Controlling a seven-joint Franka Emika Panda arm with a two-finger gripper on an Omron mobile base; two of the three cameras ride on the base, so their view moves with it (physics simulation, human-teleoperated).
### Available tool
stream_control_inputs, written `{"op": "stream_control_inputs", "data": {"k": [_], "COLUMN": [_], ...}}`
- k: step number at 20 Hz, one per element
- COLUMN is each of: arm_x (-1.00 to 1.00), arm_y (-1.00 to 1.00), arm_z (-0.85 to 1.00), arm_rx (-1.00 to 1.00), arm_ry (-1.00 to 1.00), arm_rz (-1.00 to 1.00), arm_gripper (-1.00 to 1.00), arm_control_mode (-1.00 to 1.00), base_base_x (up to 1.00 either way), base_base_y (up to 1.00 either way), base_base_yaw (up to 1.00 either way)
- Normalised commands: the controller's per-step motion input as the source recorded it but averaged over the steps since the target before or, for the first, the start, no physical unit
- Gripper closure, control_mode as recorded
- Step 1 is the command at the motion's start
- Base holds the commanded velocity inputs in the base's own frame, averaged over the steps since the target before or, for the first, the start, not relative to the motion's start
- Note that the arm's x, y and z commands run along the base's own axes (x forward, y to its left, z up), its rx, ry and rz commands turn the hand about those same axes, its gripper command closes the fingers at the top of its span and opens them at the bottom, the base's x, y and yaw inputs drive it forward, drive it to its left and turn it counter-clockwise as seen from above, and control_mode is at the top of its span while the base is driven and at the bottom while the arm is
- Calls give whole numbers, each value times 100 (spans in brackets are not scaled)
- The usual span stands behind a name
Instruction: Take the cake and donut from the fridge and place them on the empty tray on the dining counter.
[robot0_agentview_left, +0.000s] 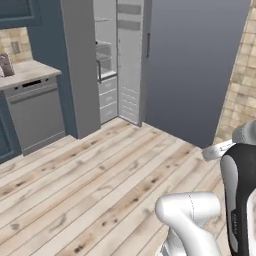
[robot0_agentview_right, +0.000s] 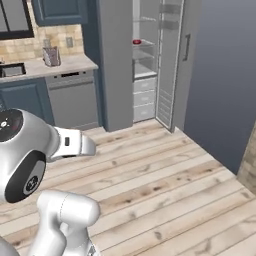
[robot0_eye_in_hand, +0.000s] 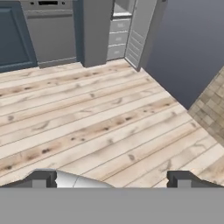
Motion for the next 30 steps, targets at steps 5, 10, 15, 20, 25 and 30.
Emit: {"op": "stream_control_inputs", "data": {"k": [5,10,15,20,25,30], "arm_x": [0,0,0,0,0,0], "arm_y": [0,0,0,0,0,0], "arm_z": [0,0,0,0,0,0], "arm_rx": [0,0,0,0,0,0], "arm_ry": [0,0,0,0,0,0], "arm_rz": [0,0,0,0,0,0], "arm_gripper": [-100,-100,-100,-100,-100,-100], "arm_control_mode": [100,100,100,100,100,100], "base_base_x": [100,100,98,77,85,98], "base_base_y": [-19,-14,-37,-63,-35,-1], "base_base_yaw": [23,19,15,7,5,2]}}
